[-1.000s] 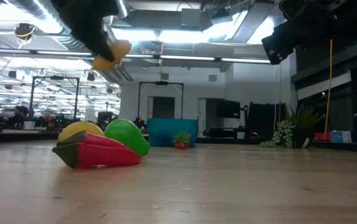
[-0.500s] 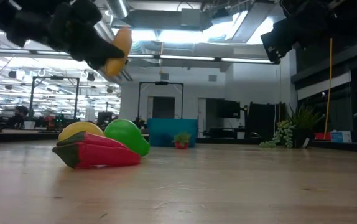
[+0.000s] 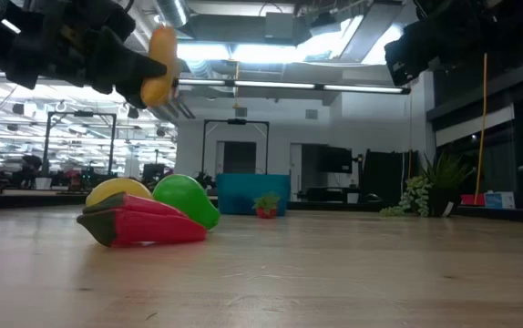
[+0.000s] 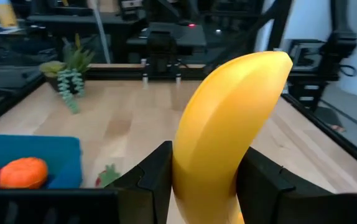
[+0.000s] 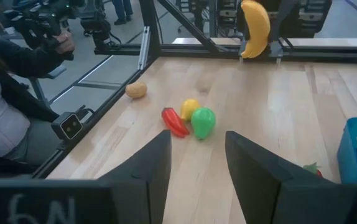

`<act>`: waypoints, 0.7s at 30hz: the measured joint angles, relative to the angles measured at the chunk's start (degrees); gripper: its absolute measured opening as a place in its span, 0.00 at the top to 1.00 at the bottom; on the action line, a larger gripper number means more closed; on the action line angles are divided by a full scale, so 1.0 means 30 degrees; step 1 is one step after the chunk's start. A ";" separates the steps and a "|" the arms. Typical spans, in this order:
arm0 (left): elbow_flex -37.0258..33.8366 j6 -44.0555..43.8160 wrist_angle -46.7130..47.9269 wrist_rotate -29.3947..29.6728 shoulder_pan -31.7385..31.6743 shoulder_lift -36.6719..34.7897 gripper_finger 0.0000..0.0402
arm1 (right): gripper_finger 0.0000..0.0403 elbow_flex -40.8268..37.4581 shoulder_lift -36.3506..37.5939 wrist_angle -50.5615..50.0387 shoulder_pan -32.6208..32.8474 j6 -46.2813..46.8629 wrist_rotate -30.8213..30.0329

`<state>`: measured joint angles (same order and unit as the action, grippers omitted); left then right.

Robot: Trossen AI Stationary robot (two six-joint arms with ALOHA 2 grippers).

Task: Pick and placing Produce into tupperware
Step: Put the banana into the blue bin

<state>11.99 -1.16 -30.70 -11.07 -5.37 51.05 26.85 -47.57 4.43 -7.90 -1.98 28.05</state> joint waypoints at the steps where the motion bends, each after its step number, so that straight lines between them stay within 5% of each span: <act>1: 0.0000 0.0032 -0.0007 -0.0294 0.0000 0.0000 0.67 | 0.62 0.0000 0.0000 0.0077 0.0036 0.0000 0.0000; 10: 0.0000 0.0048 0.0000 -0.1019 -0.0011 0.0000 0.67 | 0.62 0.0000 0.0000 0.0363 0.0095 0.0001 -0.0007; 21: 0.0000 -0.0947 0.0015 0.2017 -0.0015 0.0015 0.67 | 0.62 0.0000 -0.0007 0.0356 0.0095 0.0013 -0.0015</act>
<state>11.99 -4.00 -30.65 -5.02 -5.41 51.09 26.85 -47.59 5.50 -7.62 -1.94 28.01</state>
